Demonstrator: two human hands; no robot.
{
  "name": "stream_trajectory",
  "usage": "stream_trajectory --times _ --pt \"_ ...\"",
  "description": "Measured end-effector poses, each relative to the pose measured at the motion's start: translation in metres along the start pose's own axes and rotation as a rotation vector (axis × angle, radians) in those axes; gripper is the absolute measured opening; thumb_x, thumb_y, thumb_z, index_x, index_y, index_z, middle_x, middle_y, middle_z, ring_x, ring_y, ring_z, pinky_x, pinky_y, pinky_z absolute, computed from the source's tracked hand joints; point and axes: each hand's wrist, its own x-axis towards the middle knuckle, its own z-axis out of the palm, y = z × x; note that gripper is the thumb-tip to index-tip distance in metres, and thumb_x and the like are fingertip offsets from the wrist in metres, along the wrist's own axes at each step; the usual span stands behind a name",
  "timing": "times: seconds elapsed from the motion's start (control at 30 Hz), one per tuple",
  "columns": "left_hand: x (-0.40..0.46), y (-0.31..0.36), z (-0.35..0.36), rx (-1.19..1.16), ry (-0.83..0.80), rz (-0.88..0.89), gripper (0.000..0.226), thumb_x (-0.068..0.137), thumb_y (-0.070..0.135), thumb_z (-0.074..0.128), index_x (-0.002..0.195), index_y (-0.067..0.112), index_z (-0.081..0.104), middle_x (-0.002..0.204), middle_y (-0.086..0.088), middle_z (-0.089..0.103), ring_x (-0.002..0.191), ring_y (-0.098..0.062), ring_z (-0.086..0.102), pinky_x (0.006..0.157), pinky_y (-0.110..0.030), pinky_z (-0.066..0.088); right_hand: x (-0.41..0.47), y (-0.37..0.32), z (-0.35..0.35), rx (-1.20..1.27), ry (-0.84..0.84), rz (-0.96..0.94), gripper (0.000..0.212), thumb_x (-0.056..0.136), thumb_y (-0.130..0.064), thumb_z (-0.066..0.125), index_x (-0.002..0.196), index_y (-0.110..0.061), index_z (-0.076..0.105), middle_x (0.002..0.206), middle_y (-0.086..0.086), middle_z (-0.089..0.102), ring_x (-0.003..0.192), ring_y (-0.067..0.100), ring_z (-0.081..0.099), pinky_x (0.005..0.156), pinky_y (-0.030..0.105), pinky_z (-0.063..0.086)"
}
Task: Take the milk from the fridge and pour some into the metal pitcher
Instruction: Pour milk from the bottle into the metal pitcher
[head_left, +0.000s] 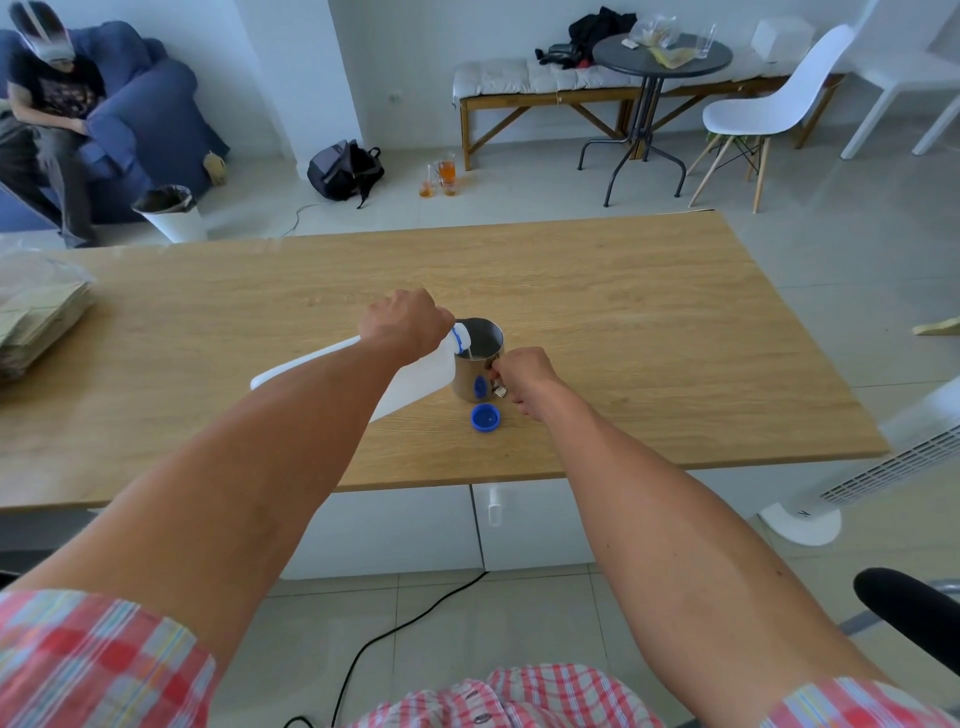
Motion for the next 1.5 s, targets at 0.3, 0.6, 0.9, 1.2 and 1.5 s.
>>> stream_trajectory --times 0.3,0.6,0.9,1.2,1.5 --pt "0.0037 -0.0021 0.0019 -0.004 0.002 0.0 0.037 0.101 0.037 0.043 0.073 0.014 0.051 0.078 -0.006 0.057 0.064 -0.019 0.05 0.055 -0.031 0.033 0.0005 0.0002 -0.0008 -0.005 -0.002 -0.02 0.02 0.092 -0.004 0.051 0.091 -0.011 0.07 0.067 0.006 0.056 0.048 0.016 0.037 0.043 0.024 0.031" --pt "0.0066 -0.0028 0.0034 0.003 -0.009 0.004 0.036 0.1 0.038 0.043 0.074 0.015 0.051 0.08 -0.006 0.058 0.069 -0.021 0.055 0.059 -0.032 0.037 -0.001 -0.0009 -0.0019 -0.004 -0.017 -0.009 0.02 0.09 -0.006 0.051 0.088 -0.011 0.071 0.068 0.004 0.056 0.048 0.015 0.038 0.042 0.024 0.031" --pt "0.0095 -0.0014 0.0029 0.003 -0.038 -0.031 0.032 0.097 0.038 0.045 0.075 0.016 0.052 0.079 -0.005 0.056 0.064 -0.02 0.05 0.055 -0.03 0.033 0.0006 -0.0007 -0.0031 0.0 -0.019 -0.011 0.021 0.093 -0.007 0.051 0.086 -0.012 0.07 0.063 0.001 0.055 0.044 0.013 0.036 0.032 0.012 0.027" --pt "0.0094 0.0001 0.0014 0.02 -0.04 -0.03 0.032 0.098 0.038 0.046 0.075 0.017 0.052 0.079 -0.004 0.056 0.064 -0.019 0.05 0.054 -0.03 0.032 0.002 -0.0011 -0.0017 -0.018 -0.016 0.003 0.024 0.092 -0.007 0.05 0.095 -0.01 0.074 0.065 0.002 0.056 0.044 0.014 0.036 0.038 0.019 0.03" --pt "0.009 0.001 0.0002 0.013 -0.053 -0.038 0.031 0.098 0.038 0.047 0.077 0.016 0.053 0.08 -0.004 0.057 0.065 -0.019 0.051 0.055 -0.03 0.033 0.0002 -0.002 -0.0018 -0.022 -0.012 0.002 0.021 0.093 -0.009 0.052 0.09 -0.013 0.072 0.067 0.002 0.058 0.045 0.013 0.038 0.039 0.02 0.031"
